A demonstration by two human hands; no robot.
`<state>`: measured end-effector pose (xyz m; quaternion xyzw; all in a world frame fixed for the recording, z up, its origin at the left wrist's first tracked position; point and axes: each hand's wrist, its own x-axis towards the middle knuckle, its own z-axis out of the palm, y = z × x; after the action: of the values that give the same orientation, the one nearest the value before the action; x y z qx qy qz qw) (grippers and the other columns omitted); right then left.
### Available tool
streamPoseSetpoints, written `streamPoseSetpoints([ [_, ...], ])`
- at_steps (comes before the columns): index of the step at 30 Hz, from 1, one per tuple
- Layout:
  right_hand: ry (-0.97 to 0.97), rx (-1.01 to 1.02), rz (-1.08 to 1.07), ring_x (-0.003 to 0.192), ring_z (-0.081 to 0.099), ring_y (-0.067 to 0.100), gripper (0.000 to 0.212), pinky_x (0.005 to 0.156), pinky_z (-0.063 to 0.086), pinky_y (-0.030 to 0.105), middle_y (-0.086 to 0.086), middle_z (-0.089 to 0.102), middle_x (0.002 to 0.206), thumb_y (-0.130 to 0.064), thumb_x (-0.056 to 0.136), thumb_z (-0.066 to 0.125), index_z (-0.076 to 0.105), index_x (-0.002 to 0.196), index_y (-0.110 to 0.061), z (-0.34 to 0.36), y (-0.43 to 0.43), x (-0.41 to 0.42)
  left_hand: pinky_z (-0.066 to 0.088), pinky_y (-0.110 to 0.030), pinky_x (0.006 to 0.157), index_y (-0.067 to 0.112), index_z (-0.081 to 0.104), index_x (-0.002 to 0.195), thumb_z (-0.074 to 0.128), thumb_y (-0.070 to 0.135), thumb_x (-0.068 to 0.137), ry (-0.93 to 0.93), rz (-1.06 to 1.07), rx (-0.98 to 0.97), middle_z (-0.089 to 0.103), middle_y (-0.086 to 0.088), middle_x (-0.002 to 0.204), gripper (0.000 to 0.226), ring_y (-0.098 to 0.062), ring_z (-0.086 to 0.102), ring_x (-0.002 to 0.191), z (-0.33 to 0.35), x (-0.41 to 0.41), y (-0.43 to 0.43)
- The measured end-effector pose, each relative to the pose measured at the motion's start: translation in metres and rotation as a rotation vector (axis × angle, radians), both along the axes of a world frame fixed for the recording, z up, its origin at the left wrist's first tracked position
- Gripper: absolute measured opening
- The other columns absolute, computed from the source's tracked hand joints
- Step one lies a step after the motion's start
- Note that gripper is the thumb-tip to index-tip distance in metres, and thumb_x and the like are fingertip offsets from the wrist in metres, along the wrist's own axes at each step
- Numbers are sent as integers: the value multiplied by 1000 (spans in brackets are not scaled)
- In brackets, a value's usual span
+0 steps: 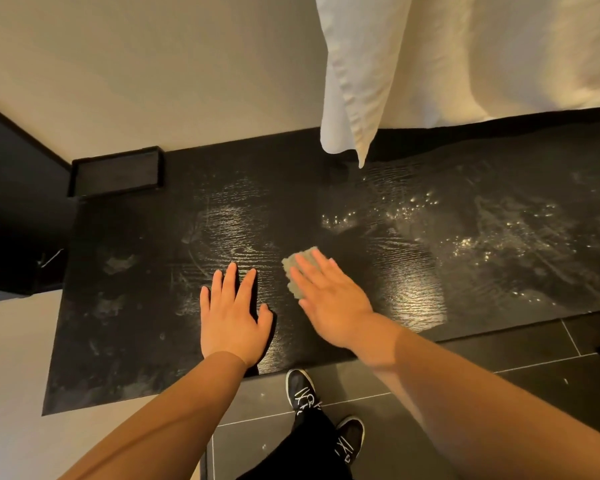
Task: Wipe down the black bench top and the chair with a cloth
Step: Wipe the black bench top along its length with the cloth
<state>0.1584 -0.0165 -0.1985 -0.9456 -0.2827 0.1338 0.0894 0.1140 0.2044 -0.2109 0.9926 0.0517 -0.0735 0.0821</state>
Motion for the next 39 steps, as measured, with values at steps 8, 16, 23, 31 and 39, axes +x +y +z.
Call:
streamPoseSetpoints([
  [8,62,-52,-348,160,-11,28,65,130,6,49,2,-8,174,-32,111,29,0,166,-17,4,-66,74,0,-59,131,28,19,169,19,53,97,82,-82,36,2,-4,178,76,-31,-3,164,1,5,0],
  [16,34,-50,-318,160,-6,36,66,129,12,53,7,2,174,-33,106,24,6,166,-14,5,-13,54,4,-51,132,24,42,160,48,43,100,-40,-40,-198,26,-6,173,64,-28,14,162,14,83,-21],
  [23,-14,-20,-225,161,-5,27,60,130,11,49,1,3,175,-29,110,31,13,166,-19,-11,-30,87,4,-53,132,26,29,166,30,48,99,-23,-81,-50,15,-7,176,70,-30,8,163,-3,103,-20],
  [31,-24,1,-527,159,-1,38,65,127,15,54,8,7,173,-27,106,35,10,166,-18,4,-41,93,5,-53,132,27,28,166,25,51,98,-25,-83,-22,13,-6,177,72,-30,7,163,-2,104,-22],
  [39,-78,49,-147,158,16,32,67,127,21,51,5,25,170,-19,100,49,27,163,-21,-5,-33,106,3,-52,132,28,30,166,34,48,100,-21,-73,-29,14,-4,177,69,-28,6,164,-1,103,-22],
])
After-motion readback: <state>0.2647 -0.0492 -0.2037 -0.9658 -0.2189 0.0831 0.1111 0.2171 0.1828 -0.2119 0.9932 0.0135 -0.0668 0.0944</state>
